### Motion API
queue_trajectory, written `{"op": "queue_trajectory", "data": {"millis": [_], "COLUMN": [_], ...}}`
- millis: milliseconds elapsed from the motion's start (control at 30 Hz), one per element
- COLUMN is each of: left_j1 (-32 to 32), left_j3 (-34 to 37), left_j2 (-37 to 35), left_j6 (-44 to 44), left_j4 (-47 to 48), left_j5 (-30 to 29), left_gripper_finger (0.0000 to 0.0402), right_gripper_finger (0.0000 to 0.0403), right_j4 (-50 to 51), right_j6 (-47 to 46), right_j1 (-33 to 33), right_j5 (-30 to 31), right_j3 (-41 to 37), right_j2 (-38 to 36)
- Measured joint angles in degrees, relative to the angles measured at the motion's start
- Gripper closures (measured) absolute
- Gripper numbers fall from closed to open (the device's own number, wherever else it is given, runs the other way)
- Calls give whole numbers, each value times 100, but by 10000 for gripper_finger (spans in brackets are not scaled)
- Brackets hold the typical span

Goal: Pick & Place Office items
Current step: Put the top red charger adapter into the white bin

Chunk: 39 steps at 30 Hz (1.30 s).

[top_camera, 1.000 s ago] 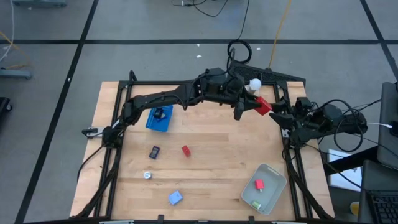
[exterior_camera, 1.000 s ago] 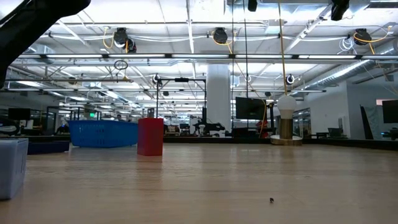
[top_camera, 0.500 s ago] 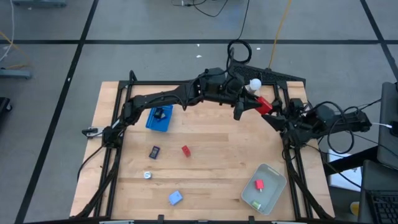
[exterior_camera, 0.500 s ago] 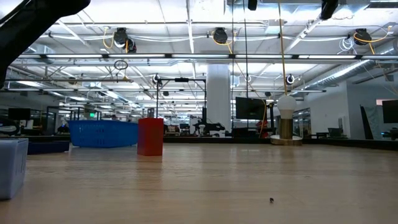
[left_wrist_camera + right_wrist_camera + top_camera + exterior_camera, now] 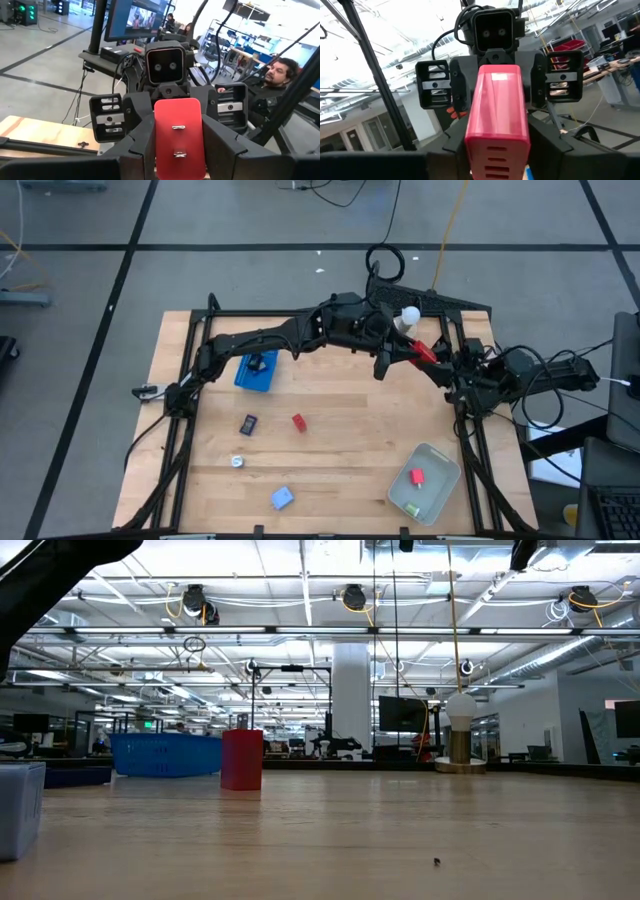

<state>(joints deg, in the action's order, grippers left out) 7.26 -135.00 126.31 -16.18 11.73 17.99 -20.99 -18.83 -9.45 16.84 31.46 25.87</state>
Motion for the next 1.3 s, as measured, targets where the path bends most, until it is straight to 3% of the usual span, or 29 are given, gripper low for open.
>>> {"op": "queue_trajectory", "data": {"millis": [167, 433, 800, 1300], "left_j1": [7, 6, 11, 53], "left_j3": [0, 0, 0, 11], "left_j2": [-1, -1, -1, -93], "left_j6": [43, 74, 44, -320], "left_j4": [-5, -6, -2, -579], "left_j5": [-46, -103, -300, -112], "left_gripper_finger": [279, 277, 133, 37], "right_gripper_finger": [288, 285, 290, 290], "right_j4": [-15, -24, -59, -72], "right_j6": [48, 46, 56, 312], "right_j1": [2, 2, 0, -4], "right_j5": [59, 24, -75, -59], "right_j3": [0, 0, 0, 4], "right_j2": [-2, -2, -7, -15]}}
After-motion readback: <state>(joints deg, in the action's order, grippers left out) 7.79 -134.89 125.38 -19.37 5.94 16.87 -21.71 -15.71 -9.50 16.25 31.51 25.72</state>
